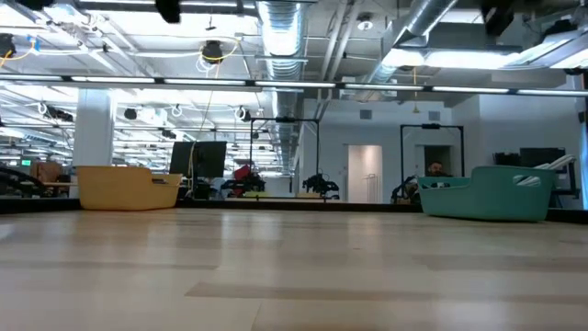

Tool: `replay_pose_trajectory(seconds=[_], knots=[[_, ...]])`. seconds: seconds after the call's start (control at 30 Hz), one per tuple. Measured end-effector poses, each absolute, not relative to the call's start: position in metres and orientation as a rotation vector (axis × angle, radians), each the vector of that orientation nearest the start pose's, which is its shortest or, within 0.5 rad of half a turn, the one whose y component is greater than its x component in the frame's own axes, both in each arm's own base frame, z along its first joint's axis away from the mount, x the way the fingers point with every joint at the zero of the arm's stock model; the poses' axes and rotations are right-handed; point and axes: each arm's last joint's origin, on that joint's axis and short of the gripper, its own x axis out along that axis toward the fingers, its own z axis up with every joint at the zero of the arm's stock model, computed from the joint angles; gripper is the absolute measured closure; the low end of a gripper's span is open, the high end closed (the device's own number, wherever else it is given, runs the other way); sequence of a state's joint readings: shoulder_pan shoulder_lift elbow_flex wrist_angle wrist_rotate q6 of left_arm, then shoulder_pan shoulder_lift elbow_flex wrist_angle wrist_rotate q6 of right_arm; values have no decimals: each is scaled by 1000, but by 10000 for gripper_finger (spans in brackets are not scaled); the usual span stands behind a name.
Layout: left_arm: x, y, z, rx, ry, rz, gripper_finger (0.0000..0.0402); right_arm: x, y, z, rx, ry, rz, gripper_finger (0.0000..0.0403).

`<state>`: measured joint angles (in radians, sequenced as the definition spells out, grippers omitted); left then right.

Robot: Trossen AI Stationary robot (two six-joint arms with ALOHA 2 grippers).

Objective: Sort silverware by color (type)
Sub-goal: Return to Home Position

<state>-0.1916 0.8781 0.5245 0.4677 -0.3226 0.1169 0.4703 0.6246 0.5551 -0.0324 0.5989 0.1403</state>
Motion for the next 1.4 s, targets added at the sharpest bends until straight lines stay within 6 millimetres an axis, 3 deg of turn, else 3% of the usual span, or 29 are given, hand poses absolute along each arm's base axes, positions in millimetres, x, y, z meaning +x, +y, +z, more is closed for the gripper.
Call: replay_pose_trajectory(seconds=[0.17,0.33,0.47,0.6,0.87,1.07,1.17,1.4], knots=[[164,-22,298,101,-111,158,339,105,37,306,86,-26,-118,390],[150,-16,272,83,-168,122,384,90,24,287,96,-41,-189,396],[145,-8,245,29,-196,127,398,92,19,260,166,-76,-235,396],[143,3,238,-4,-201,179,400,102,12,237,162,-67,-299,396],[129,13,234,-53,-146,137,401,100,-2,225,198,-19,-263,396],[113,13,211,-79,-210,169,401,89,-2,222,226,-46,-247,396],[108,13,195,-112,-255,184,401,91,0,207,242,-73,-232,396],[101,13,190,-134,-245,208,401,96,1,178,250,-84,-240,396]])
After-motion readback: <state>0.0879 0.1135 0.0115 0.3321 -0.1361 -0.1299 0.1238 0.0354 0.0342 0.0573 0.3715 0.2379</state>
